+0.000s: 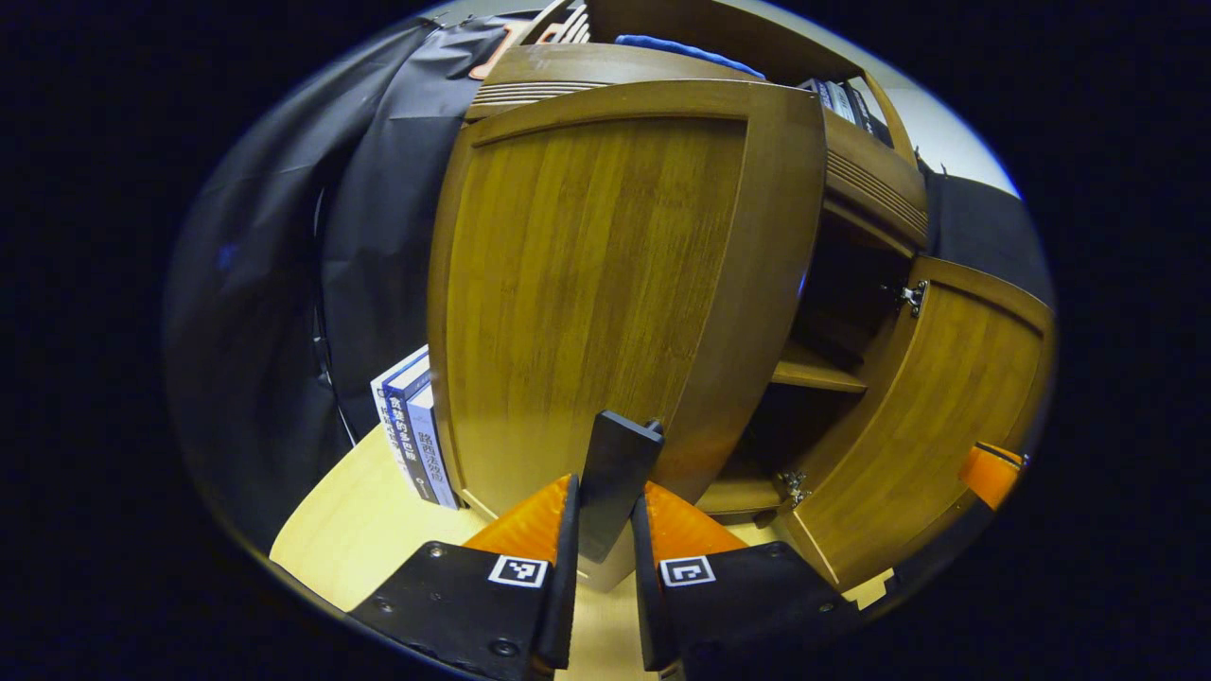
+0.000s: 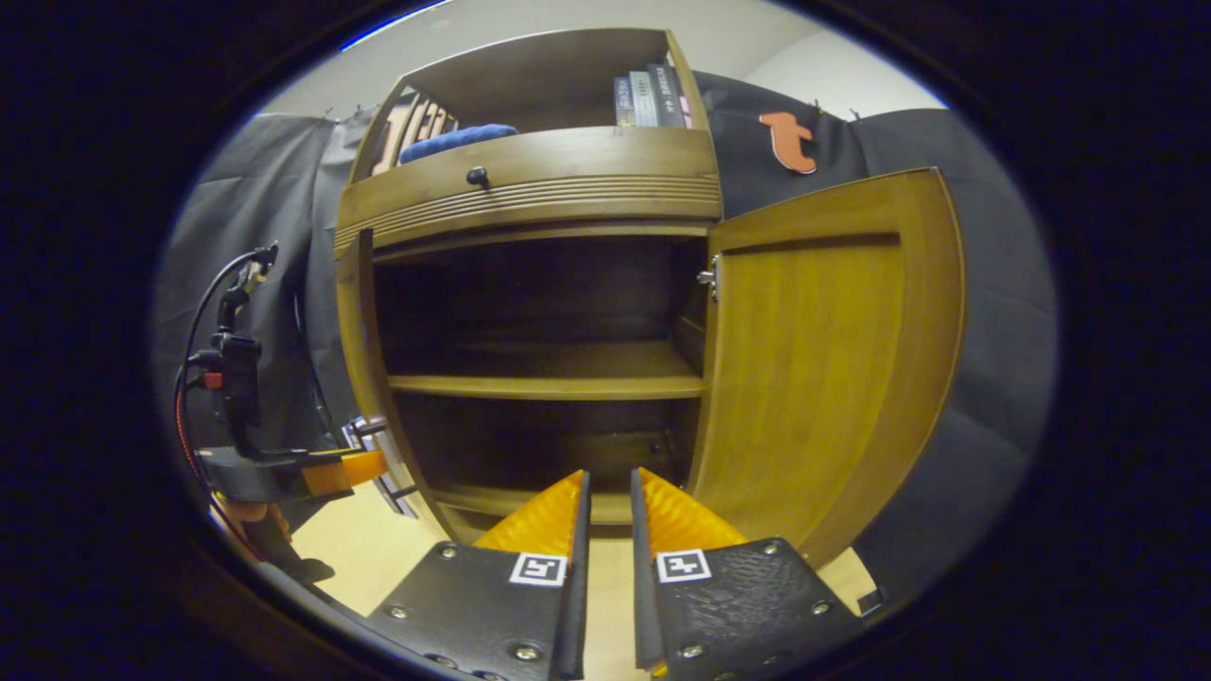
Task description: Open the right door of the double-door shoe cabinet with the right hand, and open the left door with the left hand.
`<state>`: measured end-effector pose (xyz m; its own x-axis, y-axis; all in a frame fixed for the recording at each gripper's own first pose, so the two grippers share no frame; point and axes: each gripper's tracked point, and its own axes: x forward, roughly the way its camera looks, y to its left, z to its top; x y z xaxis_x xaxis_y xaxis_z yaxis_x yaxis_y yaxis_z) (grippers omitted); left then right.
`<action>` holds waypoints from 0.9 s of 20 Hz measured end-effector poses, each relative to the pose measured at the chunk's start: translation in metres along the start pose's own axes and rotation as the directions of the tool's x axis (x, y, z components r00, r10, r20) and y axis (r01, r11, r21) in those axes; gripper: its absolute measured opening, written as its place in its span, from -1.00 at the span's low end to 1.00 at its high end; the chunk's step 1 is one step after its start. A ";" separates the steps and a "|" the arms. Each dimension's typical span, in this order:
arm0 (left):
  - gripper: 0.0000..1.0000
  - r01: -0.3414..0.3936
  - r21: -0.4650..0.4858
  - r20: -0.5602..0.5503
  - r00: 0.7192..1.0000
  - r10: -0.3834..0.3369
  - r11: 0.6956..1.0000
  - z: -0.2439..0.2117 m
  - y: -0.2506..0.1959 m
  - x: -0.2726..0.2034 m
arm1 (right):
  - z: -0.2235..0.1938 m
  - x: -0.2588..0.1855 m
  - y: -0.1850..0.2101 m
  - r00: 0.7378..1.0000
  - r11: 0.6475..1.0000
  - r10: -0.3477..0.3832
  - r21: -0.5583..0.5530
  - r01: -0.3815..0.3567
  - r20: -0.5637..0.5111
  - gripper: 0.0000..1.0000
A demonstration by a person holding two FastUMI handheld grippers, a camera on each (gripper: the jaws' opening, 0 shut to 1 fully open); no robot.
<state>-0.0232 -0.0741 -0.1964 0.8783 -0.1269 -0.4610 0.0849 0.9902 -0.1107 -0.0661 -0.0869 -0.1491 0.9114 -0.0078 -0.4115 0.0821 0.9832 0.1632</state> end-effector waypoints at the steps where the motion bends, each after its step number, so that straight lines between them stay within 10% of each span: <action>1: -0.41 -0.004 -0.007 -0.001 1.000 0.004 1.000 -0.001 0.003 -0.004 | -0.002 0.002 0.005 1.000 1.000 0.016 -0.001 -0.016 -0.004 -0.60; 18: -0.79 -0.109 -0.026 0.008 0.994 0.109 0.994 -0.004 0.048 -0.047 | -0.010 0.035 0.088 0.961 0.961 0.272 -0.029 -0.274 -0.042 -0.59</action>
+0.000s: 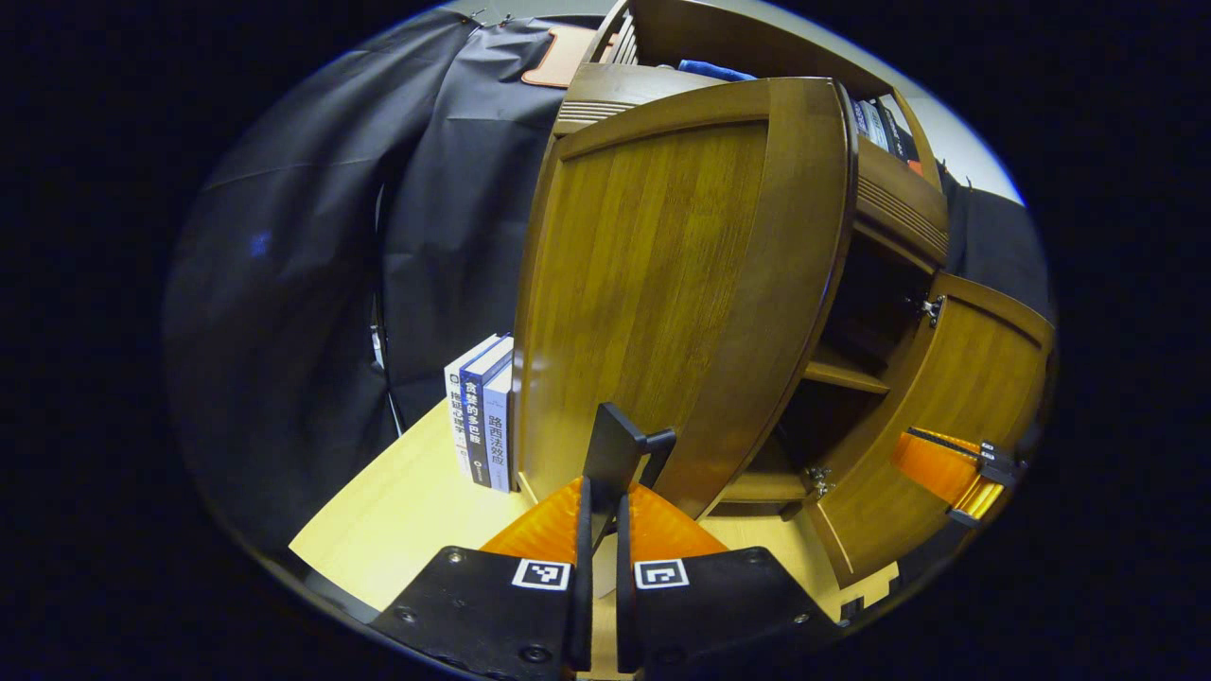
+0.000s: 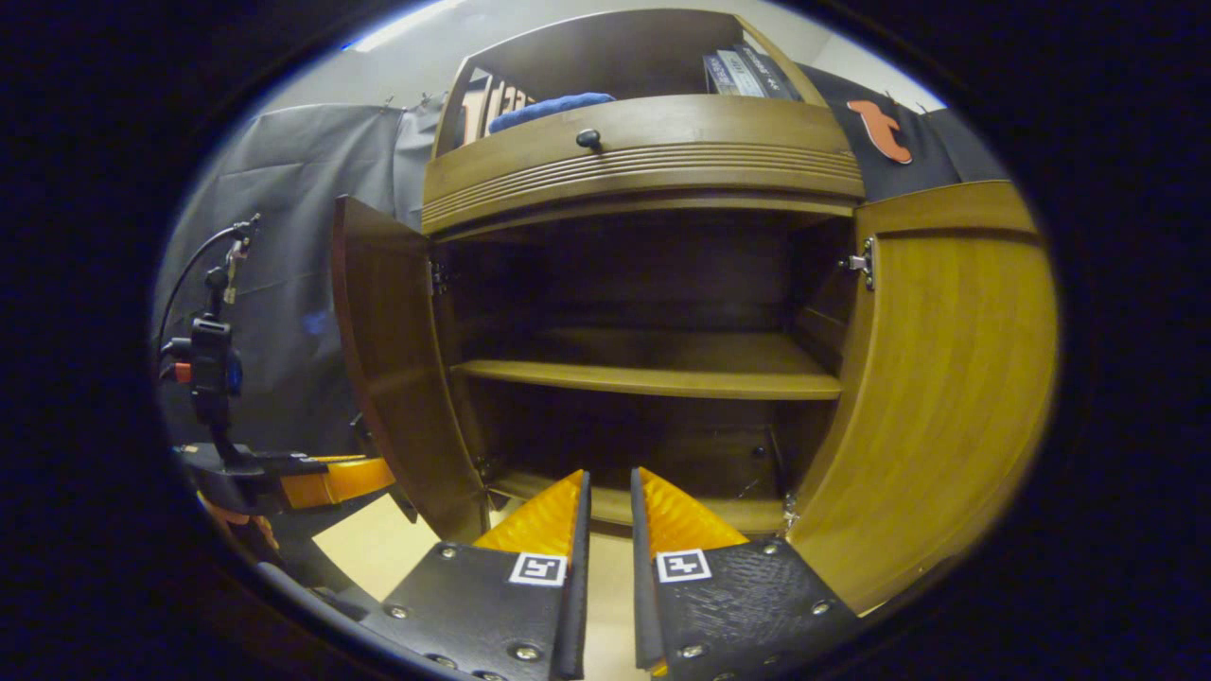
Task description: Open the right door of the double-door shoe cabinet with the right hand, and open the left door with the left hand.
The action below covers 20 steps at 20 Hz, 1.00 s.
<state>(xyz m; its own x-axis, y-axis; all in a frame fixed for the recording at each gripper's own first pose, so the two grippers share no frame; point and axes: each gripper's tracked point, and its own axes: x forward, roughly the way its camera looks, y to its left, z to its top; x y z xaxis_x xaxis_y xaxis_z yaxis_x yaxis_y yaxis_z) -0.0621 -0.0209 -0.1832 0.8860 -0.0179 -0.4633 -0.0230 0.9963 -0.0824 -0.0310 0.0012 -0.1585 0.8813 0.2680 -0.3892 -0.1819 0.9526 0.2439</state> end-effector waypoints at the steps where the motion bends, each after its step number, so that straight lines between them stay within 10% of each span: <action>1: -0.79 -0.004 -0.007 0.002 1.000 0.004 1.000 -0.001 0.002 -0.001 | -0.001 0.001 0.002 1.000 1.000 0.005 0.001 -0.005 -0.003 -0.59; 14: -0.92 -0.188 0.006 0.053 0.981 0.188 0.982 0.009 0.098 -0.027 | -0.007 0.018 0.034 0.994 0.994 0.105 -0.001 -0.105 -0.030 -0.59; 20: -0.93 -0.145 0.036 0.051 0.988 0.143 0.989 0.012 0.114 -0.028 | -0.006 0.022 0.048 0.990 0.990 0.138 -0.015 -0.139 -0.031 -0.59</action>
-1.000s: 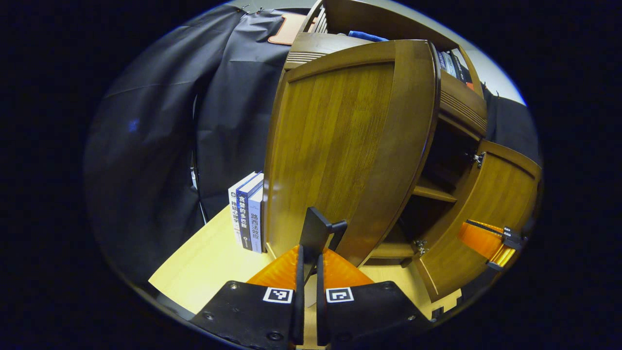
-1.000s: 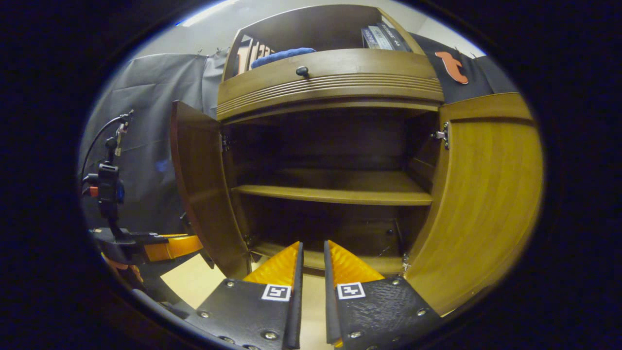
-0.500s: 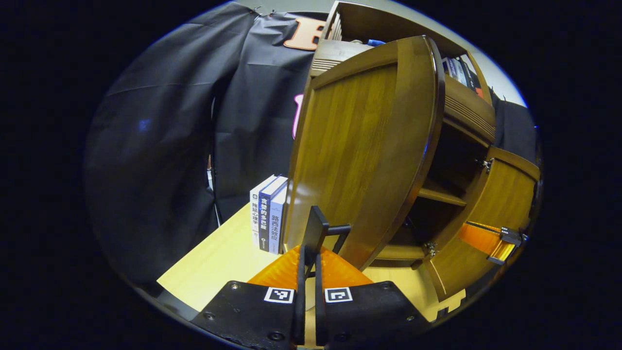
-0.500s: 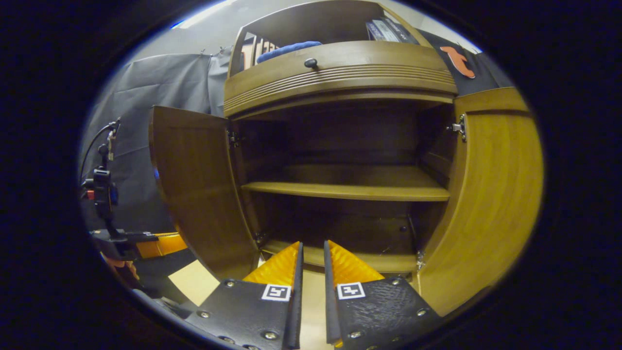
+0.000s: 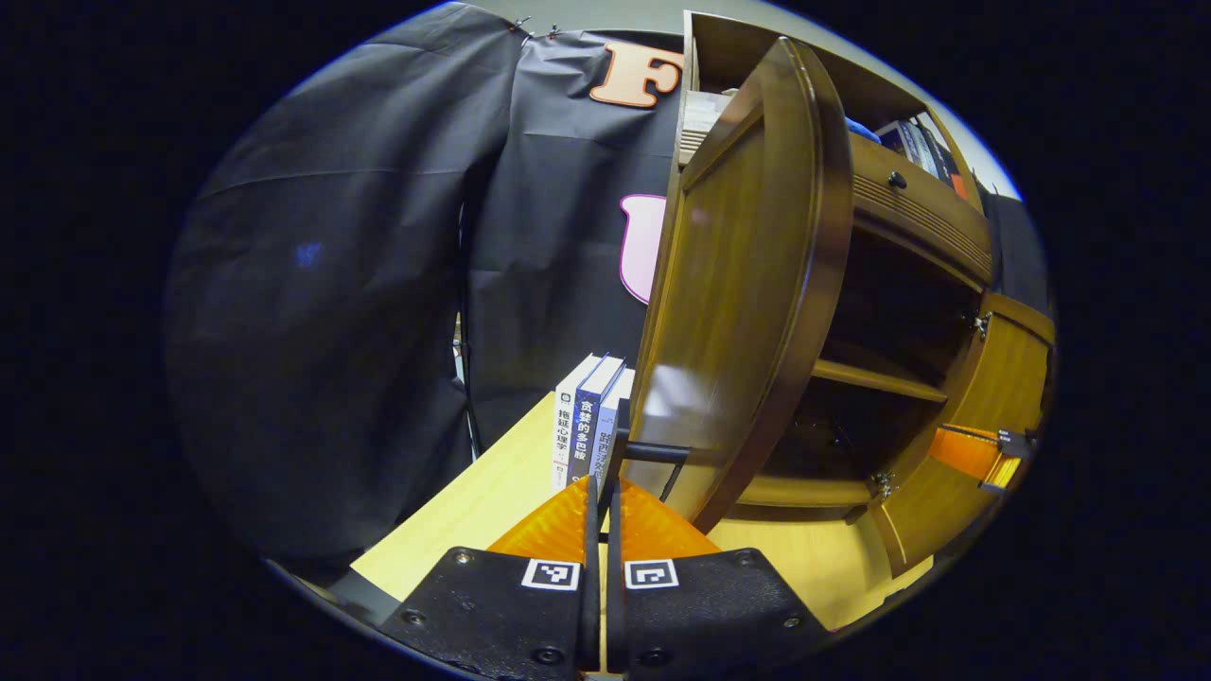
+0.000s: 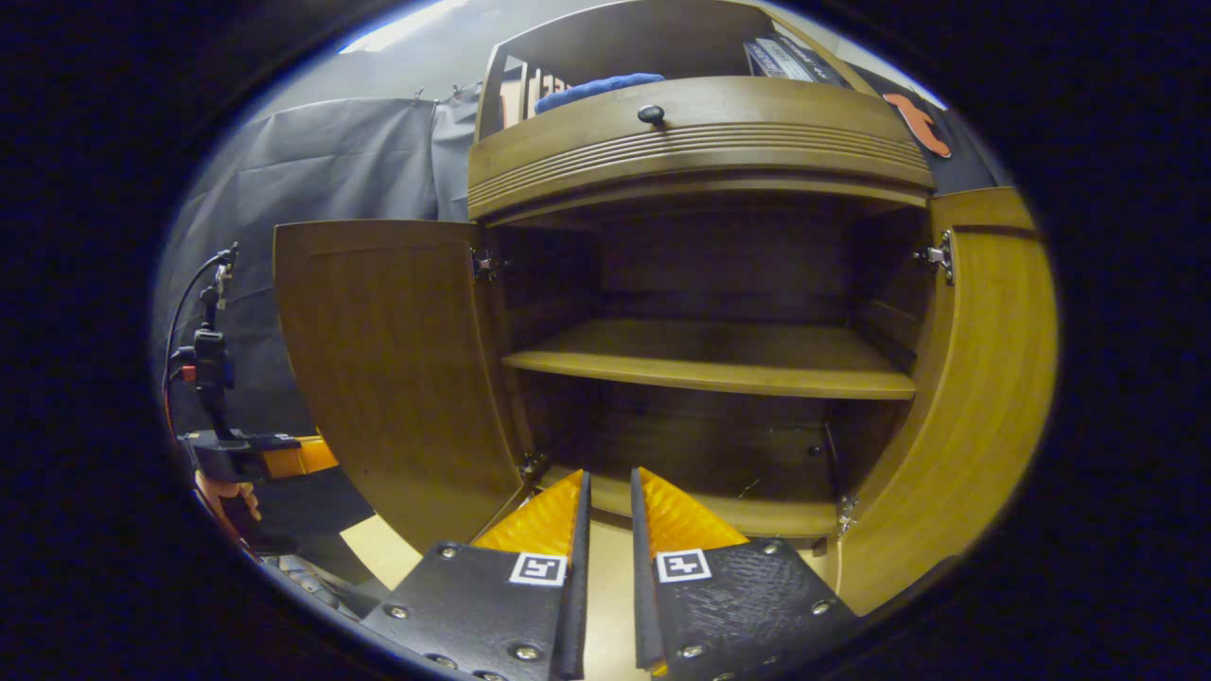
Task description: Open the right door of the double-door shoe cabinet with the right hand, and open the left door with the left hand.
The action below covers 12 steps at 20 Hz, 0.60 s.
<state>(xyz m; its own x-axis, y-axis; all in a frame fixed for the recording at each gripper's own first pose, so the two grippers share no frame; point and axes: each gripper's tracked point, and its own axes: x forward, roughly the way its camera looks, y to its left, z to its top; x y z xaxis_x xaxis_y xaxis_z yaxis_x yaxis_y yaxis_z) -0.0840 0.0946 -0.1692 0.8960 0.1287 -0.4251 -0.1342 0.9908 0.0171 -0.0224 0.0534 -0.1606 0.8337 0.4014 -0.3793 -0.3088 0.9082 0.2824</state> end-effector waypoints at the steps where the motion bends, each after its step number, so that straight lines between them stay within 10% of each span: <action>1: -0.93 0.006 0.016 0.001 1.000 -0.006 1.000 0.001 0.001 -0.001 | -0.001 0.000 0.002 1.000 1.000 0.003 0.000 -0.003 -0.001 -0.59; 12: -0.99 -0.100 -0.017 -0.020 0.995 0.099 0.995 -0.006 0.043 -0.025 | -0.006 0.009 0.020 0.998 0.998 0.060 -0.003 -0.060 -0.022 -0.59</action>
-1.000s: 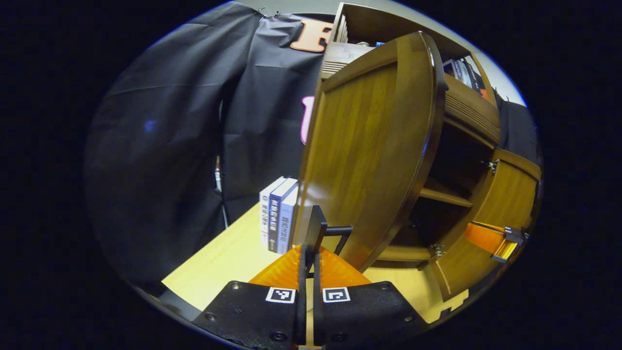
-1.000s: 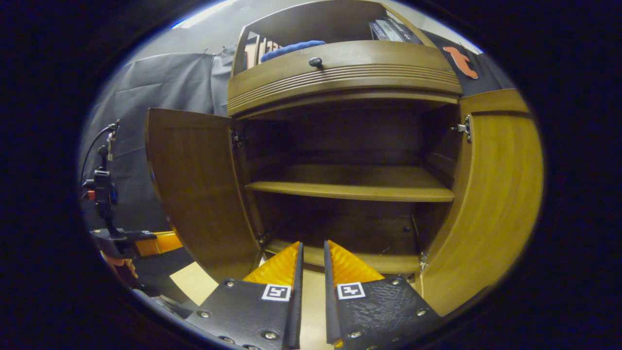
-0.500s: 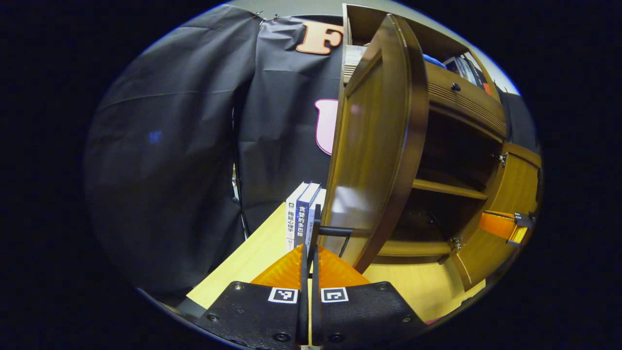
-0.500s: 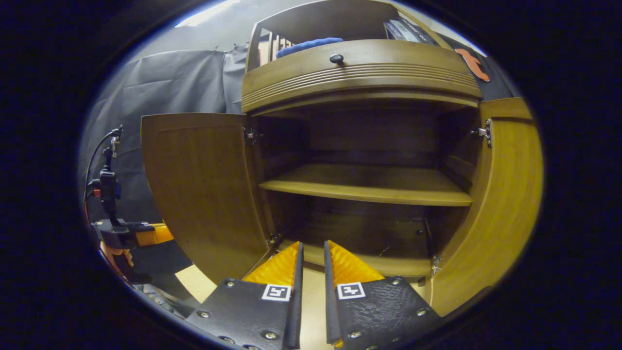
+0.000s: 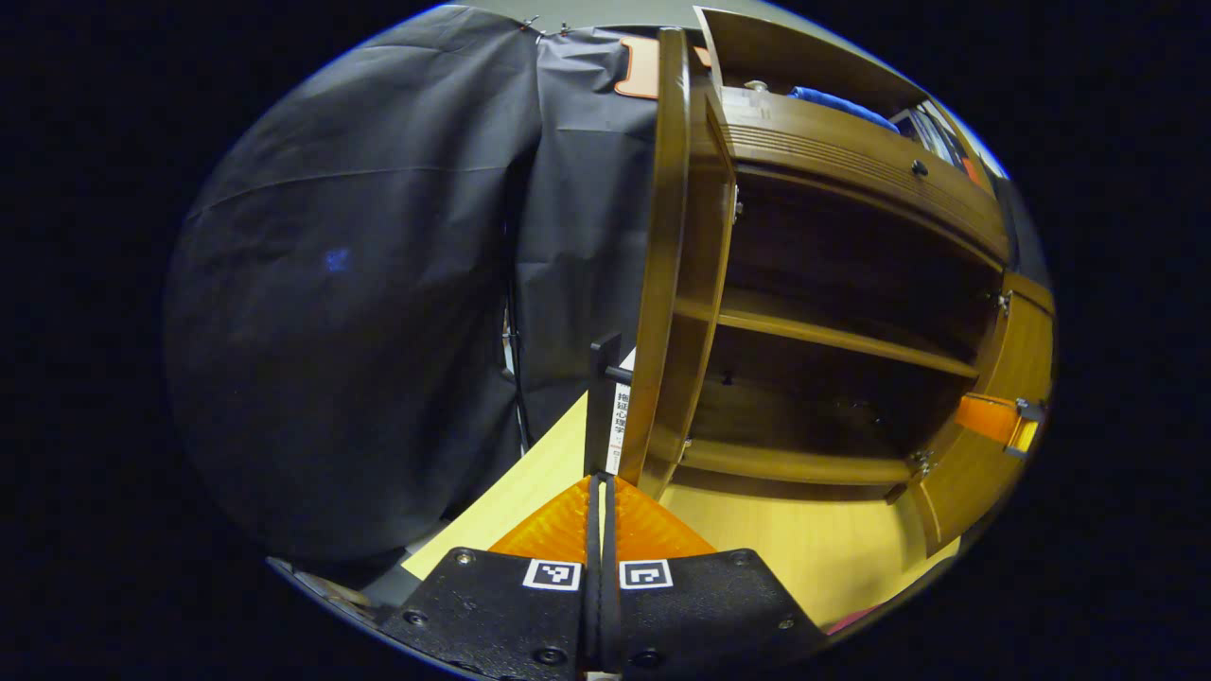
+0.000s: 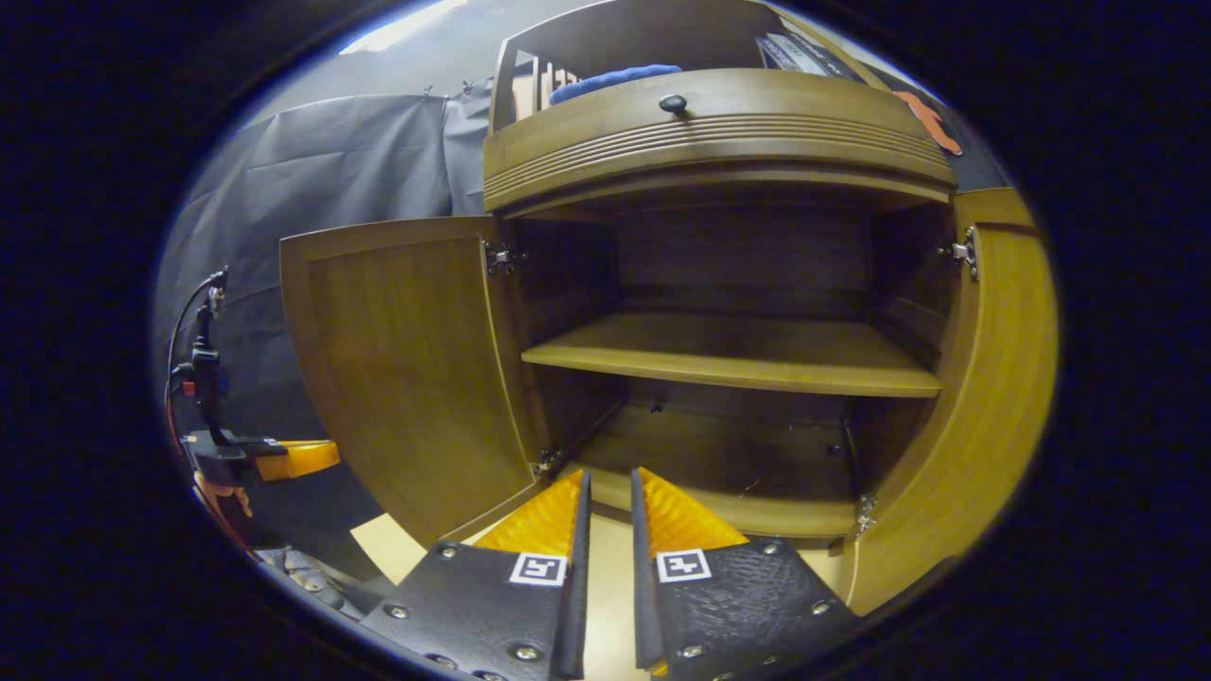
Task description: Open the right door of the double-door shoe cabinet with the right hand, and open the left door with the left hand.
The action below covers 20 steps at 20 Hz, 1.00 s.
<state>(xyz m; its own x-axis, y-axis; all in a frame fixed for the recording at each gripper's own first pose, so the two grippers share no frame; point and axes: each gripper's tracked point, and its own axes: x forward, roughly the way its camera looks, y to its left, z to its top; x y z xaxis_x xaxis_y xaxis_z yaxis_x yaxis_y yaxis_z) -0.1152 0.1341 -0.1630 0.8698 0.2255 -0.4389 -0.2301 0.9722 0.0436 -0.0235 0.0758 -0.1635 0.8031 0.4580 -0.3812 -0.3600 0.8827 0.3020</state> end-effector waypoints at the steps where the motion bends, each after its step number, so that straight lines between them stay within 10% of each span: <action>1: -0.98 0.005 0.003 0.006 1.000 -0.005 1.000 0.000 -0.004 -0.001 | -0.001 0.000 0.002 1.000 1.000 0.008 -0.004 -0.008 -0.001 -0.59; 11: -0.98 0.033 0.082 0.025 0.999 -0.035 0.996 0.007 -0.032 -0.007 | -0.003 -0.001 0.003 1.000 1.000 0.024 -0.014 -0.024 -0.003 -0.59; 20: -0.98 0.137 0.168 0.060 0.987 -0.149 0.976 0.036 -0.092 0.000 | 0.016 -0.016 -0.029 0.994 0.995 -0.104 0.001 0.104 0.038 -0.59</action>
<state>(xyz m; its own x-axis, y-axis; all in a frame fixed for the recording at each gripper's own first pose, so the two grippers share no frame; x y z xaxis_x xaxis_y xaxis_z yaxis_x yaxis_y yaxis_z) -0.0778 0.0472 -0.1347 0.9190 0.0819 -0.3857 -0.0322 0.9905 0.1335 -0.0185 0.0411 -0.1518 0.8540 0.3589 -0.3768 -0.2735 0.9256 0.2618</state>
